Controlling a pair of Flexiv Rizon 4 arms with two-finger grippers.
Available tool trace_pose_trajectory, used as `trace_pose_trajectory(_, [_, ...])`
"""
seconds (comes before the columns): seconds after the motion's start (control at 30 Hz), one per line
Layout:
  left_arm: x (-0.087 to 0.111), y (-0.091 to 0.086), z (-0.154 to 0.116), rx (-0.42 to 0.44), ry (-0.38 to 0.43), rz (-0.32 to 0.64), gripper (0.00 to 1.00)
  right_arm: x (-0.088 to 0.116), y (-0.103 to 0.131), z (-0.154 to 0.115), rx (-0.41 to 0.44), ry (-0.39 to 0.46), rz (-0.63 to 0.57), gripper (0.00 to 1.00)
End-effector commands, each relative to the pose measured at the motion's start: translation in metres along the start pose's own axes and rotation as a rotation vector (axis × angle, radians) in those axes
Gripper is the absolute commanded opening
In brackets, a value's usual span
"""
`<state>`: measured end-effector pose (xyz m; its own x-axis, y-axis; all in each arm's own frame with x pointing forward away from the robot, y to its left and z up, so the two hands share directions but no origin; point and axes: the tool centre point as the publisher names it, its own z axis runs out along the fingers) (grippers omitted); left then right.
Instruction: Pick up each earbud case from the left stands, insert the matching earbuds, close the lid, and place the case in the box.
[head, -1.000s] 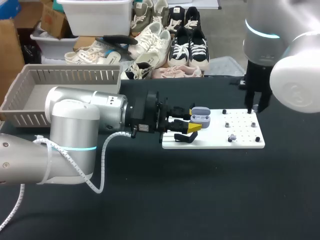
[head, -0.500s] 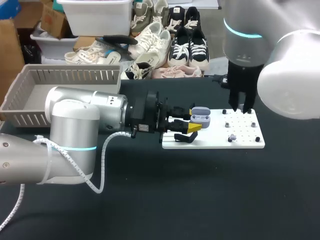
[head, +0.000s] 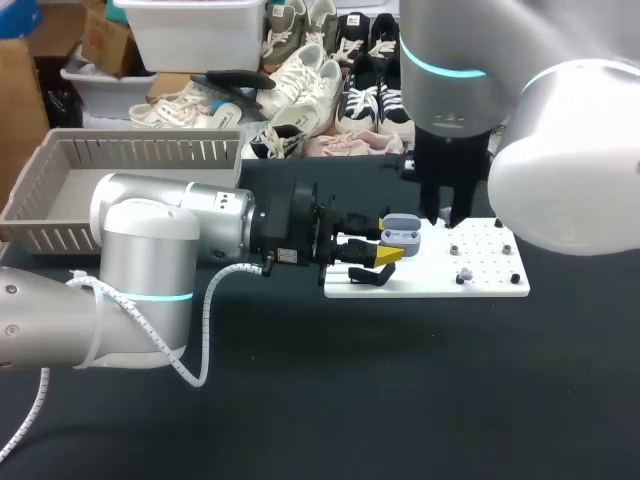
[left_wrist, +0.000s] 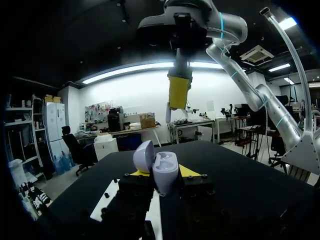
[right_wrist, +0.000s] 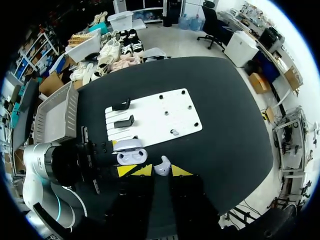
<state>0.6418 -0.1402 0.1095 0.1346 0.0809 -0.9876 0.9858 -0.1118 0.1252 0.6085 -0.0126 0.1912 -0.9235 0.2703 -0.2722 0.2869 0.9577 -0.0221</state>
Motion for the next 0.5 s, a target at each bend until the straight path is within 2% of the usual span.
trace_pose_trajectory(0.03, [0.000,-0.001,0.000,-0.004,-0.002,0.002,0.00,-0.001,0.015,0.003,0.021,0.011,-0.005,0.00])
trace_pose_trajectory(0.5, [0.000,-0.001,0.000,-0.004,-0.002,0.002,0.00,0.010,0.040,0.004,0.058,0.056,0.037,0.00])
